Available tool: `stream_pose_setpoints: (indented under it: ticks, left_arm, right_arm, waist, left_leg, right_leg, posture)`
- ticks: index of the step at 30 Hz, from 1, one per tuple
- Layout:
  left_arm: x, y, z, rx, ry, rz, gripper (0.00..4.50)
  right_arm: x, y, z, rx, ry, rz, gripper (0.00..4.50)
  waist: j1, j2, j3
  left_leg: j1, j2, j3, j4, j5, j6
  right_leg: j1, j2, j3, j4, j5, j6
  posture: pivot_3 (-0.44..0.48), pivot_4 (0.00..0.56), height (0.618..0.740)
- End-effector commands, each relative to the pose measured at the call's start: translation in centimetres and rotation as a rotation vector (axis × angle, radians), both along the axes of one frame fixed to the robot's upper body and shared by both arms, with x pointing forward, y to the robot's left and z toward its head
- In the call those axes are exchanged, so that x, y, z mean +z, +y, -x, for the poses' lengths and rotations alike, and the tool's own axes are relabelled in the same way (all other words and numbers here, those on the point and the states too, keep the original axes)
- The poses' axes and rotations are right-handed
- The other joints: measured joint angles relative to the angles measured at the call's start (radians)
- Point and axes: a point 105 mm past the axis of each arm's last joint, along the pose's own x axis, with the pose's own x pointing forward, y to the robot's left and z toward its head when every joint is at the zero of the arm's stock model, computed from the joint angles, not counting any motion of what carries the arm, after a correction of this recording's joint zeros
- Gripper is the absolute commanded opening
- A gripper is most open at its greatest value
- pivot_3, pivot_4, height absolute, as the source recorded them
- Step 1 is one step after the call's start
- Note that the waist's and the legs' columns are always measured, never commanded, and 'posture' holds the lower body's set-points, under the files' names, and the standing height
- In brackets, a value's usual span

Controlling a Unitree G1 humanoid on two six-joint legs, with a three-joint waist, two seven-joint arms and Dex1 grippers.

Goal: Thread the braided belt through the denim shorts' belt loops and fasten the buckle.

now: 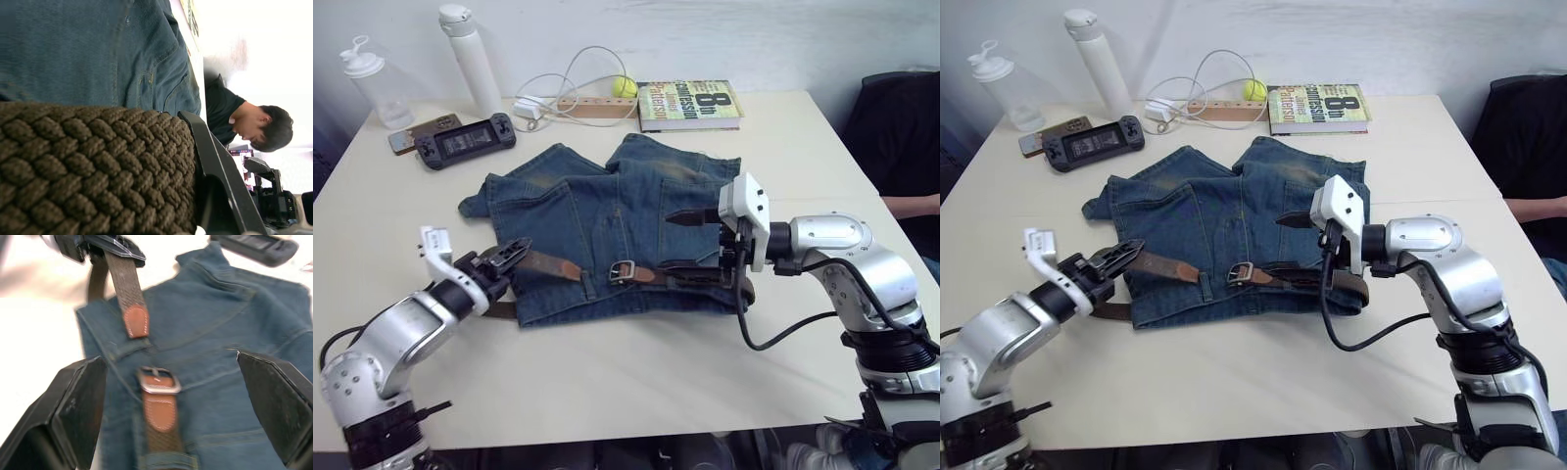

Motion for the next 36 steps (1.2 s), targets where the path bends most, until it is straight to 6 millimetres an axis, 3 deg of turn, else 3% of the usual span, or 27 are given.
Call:
stream_pose_setpoints:
  ticks: [1,5,13,17,25,31,36]
  left_arm:
    - [0.4,1.1,1.6,0.040,-0.045,-0.004,0.00]
    - [0.5,1.9,2.6,0.116,-0.083,0.049,0.00]
    - [0.3,1.6,3.4,0.182,-0.109,0.133,0.00]
    - [-0.3,-0.2,3.1,0.163,-0.095,0.211,0.00]
    - [-1.5,-3.2,2.2,0.128,-0.034,0.330,0.00]
    - [-3.8,-3.9,1.3,0.135,0.024,0.212,0.00]
    - [-4.2,-4.5,0.9,0.113,0.024,0.150,0.00]
  right_arm:
    - [1.2,0.2,1.4,0.110,0.073,0.011,4.49]
    - [0.5,0.3,2.2,0.166,0.140,0.063,4.49]
    - [-1.2,0.9,2.7,0.211,0.156,0.126,4.49]
    - [-2.3,1.0,2.5,0.195,0.141,0.159,4.49]
    - [-2.3,1.1,2.3,0.170,0.143,0.131,4.49]
    - [-2.1,0.9,2.2,0.158,0.126,0.120,4.49]
    - [-1.9,0.8,2.3,0.157,0.128,0.115,4.49]
  waist:
    - [0.002,0.003,0.001]
    - [0.015,0.003,0.002]
    - [0.026,0.003,0.001]
    - [0.026,0.003,0.002]
    - [0.025,0.003,0.002]
    - [0.026,0.003,0.002]
    - [0.026,0.003,0.002]
  left_leg:
    - [0.000,0.000,0.000,0.000,0.000,0.000]
    - [0.000,0.000,-0.001,0.000,-0.001,0.001]
    - [-0.001,-0.001,-0.001,0.000,-0.002,0.003]
    - [-0.001,-0.001,-0.001,0.000,-0.002,0.003]
    - [-0.001,-0.001,-0.001,0.001,-0.002,0.003]
    - [-0.001,-0.001,-0.001,0.001,-0.002,0.003]
    - [-0.002,-0.001,-0.001,0.001,-0.002,0.003]
  right_leg:
    - [0.000,-0.001,0.000,0.000,0.000,0.000]
    - [0.001,-0.002,-0.001,-0.001,0.000,0.000]
    - [0.001,-0.002,-0.001,-0.004,0.000,0.000]
    - [0.001,-0.002,-0.001,-0.003,0.000,0.000]
    - [0.001,-0.002,-0.001,-0.003,0.000,0.000]
    - [0.001,-0.002,-0.001,-0.003,0.000,0.000]
    - [0.001,-0.002,-0.001,-0.003,0.000,0.000]
  posture:
    - [0.000,0.150,0.735]
    - [0.000,0.150,0.735]
    - [0.000,0.150,0.735]
    - [0.000,0.150,0.735]
    - [0.000,0.150,0.735]
    - [0.000,0.150,0.735]
    - [0.000,0.150,0.735]
